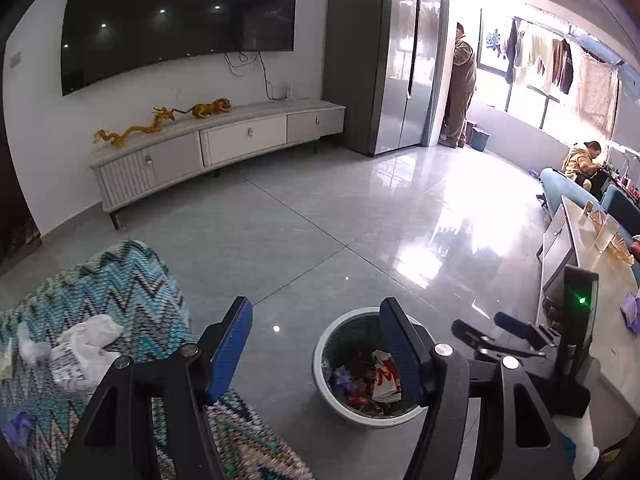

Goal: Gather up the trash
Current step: 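Move both tools back over the blanket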

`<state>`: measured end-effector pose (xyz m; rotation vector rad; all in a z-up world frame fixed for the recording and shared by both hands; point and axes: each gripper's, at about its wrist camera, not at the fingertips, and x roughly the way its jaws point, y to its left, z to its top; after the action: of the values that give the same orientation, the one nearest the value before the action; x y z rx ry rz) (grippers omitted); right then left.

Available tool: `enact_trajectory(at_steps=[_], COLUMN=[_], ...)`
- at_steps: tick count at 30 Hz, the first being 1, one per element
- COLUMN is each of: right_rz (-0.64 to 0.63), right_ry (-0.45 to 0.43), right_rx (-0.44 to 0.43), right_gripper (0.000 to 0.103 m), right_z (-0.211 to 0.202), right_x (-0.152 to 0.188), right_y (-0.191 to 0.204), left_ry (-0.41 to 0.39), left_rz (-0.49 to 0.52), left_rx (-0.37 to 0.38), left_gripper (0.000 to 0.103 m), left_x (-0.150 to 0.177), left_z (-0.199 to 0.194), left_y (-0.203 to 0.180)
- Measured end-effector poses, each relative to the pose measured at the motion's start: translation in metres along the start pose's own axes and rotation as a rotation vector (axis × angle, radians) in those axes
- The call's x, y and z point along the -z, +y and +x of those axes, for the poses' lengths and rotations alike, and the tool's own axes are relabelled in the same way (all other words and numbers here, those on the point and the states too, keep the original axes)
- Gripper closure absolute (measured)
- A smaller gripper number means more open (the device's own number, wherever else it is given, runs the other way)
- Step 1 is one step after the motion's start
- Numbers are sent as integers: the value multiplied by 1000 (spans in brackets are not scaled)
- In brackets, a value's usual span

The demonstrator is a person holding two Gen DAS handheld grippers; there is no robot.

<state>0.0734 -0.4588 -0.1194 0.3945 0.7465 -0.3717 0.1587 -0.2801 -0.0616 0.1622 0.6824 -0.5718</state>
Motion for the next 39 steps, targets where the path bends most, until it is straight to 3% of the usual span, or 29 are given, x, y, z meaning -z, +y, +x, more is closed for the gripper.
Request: enact_trajectory(at_steps=[4, 6, 9, 10, 12, 16, 28, 39], right_rz=[4, -5, -34, -38, -46, -77, -162, -232], right_ry=[-70, -105, -158, -170, -201, -247, -310, -364], right_rx=[-47, -82, -103, -111, -122, -151, -199, -233], right_gripper=[18, 18, 17, 16, 3, 0, 0, 0], right_z=[-46, -71, -106, -115, -133, -162, -214, -261], right_x=[-7, -9, -8, -7, -7, -3, 14, 32], right_y=[17, 28, 47, 51, 61, 80, 127, 160], left_ry=[-48, -82, -132, -142, -163, -213, -336, -434], left_rz=[1, -15, -35, -44, -59, -87, -182, -254], left_rx=[-71, -116, -189, -211, -244, -309, -423, -463], left_gripper=[39, 25, 23, 23, 23, 19, 18, 18], left_x=[8, 14, 24, 27, 32, 44, 84, 121], left_z=[-45, -72, -107, -119, -140, -182, -270, -329], left_y=[23, 39, 59, 67, 78, 99, 137, 148])
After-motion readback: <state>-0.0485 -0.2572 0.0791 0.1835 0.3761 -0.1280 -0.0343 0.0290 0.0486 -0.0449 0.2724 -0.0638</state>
